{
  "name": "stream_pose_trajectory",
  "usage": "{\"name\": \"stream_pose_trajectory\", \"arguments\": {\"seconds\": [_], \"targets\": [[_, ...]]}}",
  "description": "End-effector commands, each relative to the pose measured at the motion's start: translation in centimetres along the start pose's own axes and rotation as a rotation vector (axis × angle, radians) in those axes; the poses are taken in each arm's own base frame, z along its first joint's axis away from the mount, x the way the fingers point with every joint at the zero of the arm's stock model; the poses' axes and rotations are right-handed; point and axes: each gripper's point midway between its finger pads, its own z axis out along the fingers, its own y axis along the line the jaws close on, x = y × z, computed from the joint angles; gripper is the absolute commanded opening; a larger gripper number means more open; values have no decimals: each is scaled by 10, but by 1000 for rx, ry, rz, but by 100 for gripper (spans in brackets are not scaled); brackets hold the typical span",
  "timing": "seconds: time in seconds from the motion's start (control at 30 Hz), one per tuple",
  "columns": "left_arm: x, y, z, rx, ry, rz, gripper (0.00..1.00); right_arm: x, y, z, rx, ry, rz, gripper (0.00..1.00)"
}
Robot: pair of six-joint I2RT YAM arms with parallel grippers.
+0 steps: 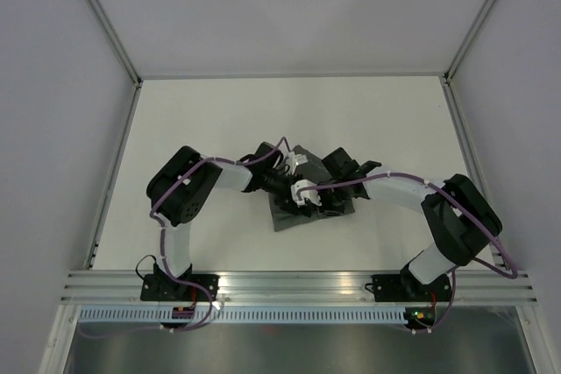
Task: Fold the napkin, place the utensils inside, and roll it up
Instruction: Roll the napkin with the utensil
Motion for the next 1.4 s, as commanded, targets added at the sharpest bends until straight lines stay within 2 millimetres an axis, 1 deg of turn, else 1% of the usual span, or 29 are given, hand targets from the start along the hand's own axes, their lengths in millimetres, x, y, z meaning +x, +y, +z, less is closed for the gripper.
{"name": "stream_pose_trajectory", "arguments": {"seconds": [0.0, 0.07, 0.1, 0.13, 0.17, 0.2, 0.23, 0.27, 0.3, 0.33, 0.37, 0.4, 0.43, 0.47, 0.53, 0.57, 0.63, 0.67, 0.73, 0.77, 0.83, 0.87, 0.93, 1.03, 1.07, 1.13, 1.17, 1.23, 1.37], "targets": [[-36, -10, -17, -72, -199, -13, 40, 28, 21, -1, -143, 70, 95, 9], [-53, -21, -31, -108, -299, 33, 41, 30, 20, -1, -168, 58, 109, 8], [-51, -19, -36, -128, -325, 32, 41, 31, 19, -1, -189, 62, 127, 8], [-63, -26, -49, -164, -404, 63, 41, 31, 18, -1, -202, 52, 127, 8], [-59, -21, -55, -198, -437, 58, 41, 31, 14, -4, -207, 51, 143, 8], [-62, -19, -61, -225, -488, 68, 41, 34, 15, -2, -227, 51, 159, 8], [-74, -28, -80, -268, -597, 103, 41, 34, 13, -1, -240, 43, 163, 7], [-66, -21, -86, -287, -650, 113, 41, 32, 9, -5, -251, 27, 186, 7], [-66, -23, -96, -301, -711, 127, 41, 35, 10, -2, -274, 27, 211, 8], [-69, -17, -110, -358, -794, 138, 41, 36, 9, -1, -284, 27, 219, 8], [-60, -22, -120, -360, -840, 173, 42, 36, 4, -3, -286, 17, 231, 7], [-66, -29, -130, -364, -902, 227, 43, 40, 5, 0, -303, 19, 247, 7], [-65, -28, -134, -414, -906, 324, 43, 41, 4, 0, -311, 16, 257, 8], [-61, -43, -130, -434, -900, 422, 43, 40, 0, -2, -317, 6, 267, 7], [-59, -38, -131, -576, -886, 571, 44, 43, 1, 2, -345, 7, 291, 8], [-55, -49, -120, -577, -865, 634, 45, 43, -1, 1, -349, 6, 299, 7], [-54, -49, -115, -646, -837, 727, 47, 45, -2, 4, -363, 3, 314, 7], [-53, -60, -105, -633, -812, 778, 48, 45, -4, 3, -365, 4, 322, 8], [-51, -53, -92, -680, -730, 854, 49, 45, -4, 5, -387, -3, 338, 7], [-52, -61, -82, -668, -702, 884, 50, 46, -5, 4, -402, -4, 352, 8], [-47, -45, -65, -707, -567, 950, 51, 46, -6, 3, -409, -9, 359, 7], [-51, -54, -59, -692, -556, 979, 51, 48, -6, 4, -413, -8, 368, 7], [-48, -47, -43, -671, -475, 1011, 51, 50, -7, 5, -415, -6, 375, 7], [-52, -51, -21, -627, -370, 1046, 51, 53, -5, 6, -432, -3, 389, 7], [-48, -43, -16, -630, -318, 1039, 51, 54, -5, 6, -436, -4, 395, 6], [-46, -42, -6, -605, -264, 1060, 51, 54, -5, 6, -436, -3, 400, 6], [-44, -37, 1, -600, -227, 1055, 51, 54, -6, 5, -434, -4, 401, 6], [-41, -38, 8, -568, -196, 1057, 50, 54, -7, 6, -434, -4, 406, 6], [-30, -27, 15, -545, -135, 1036, 50, 56, -6, 6, -449, -1, 427, 6]]}}
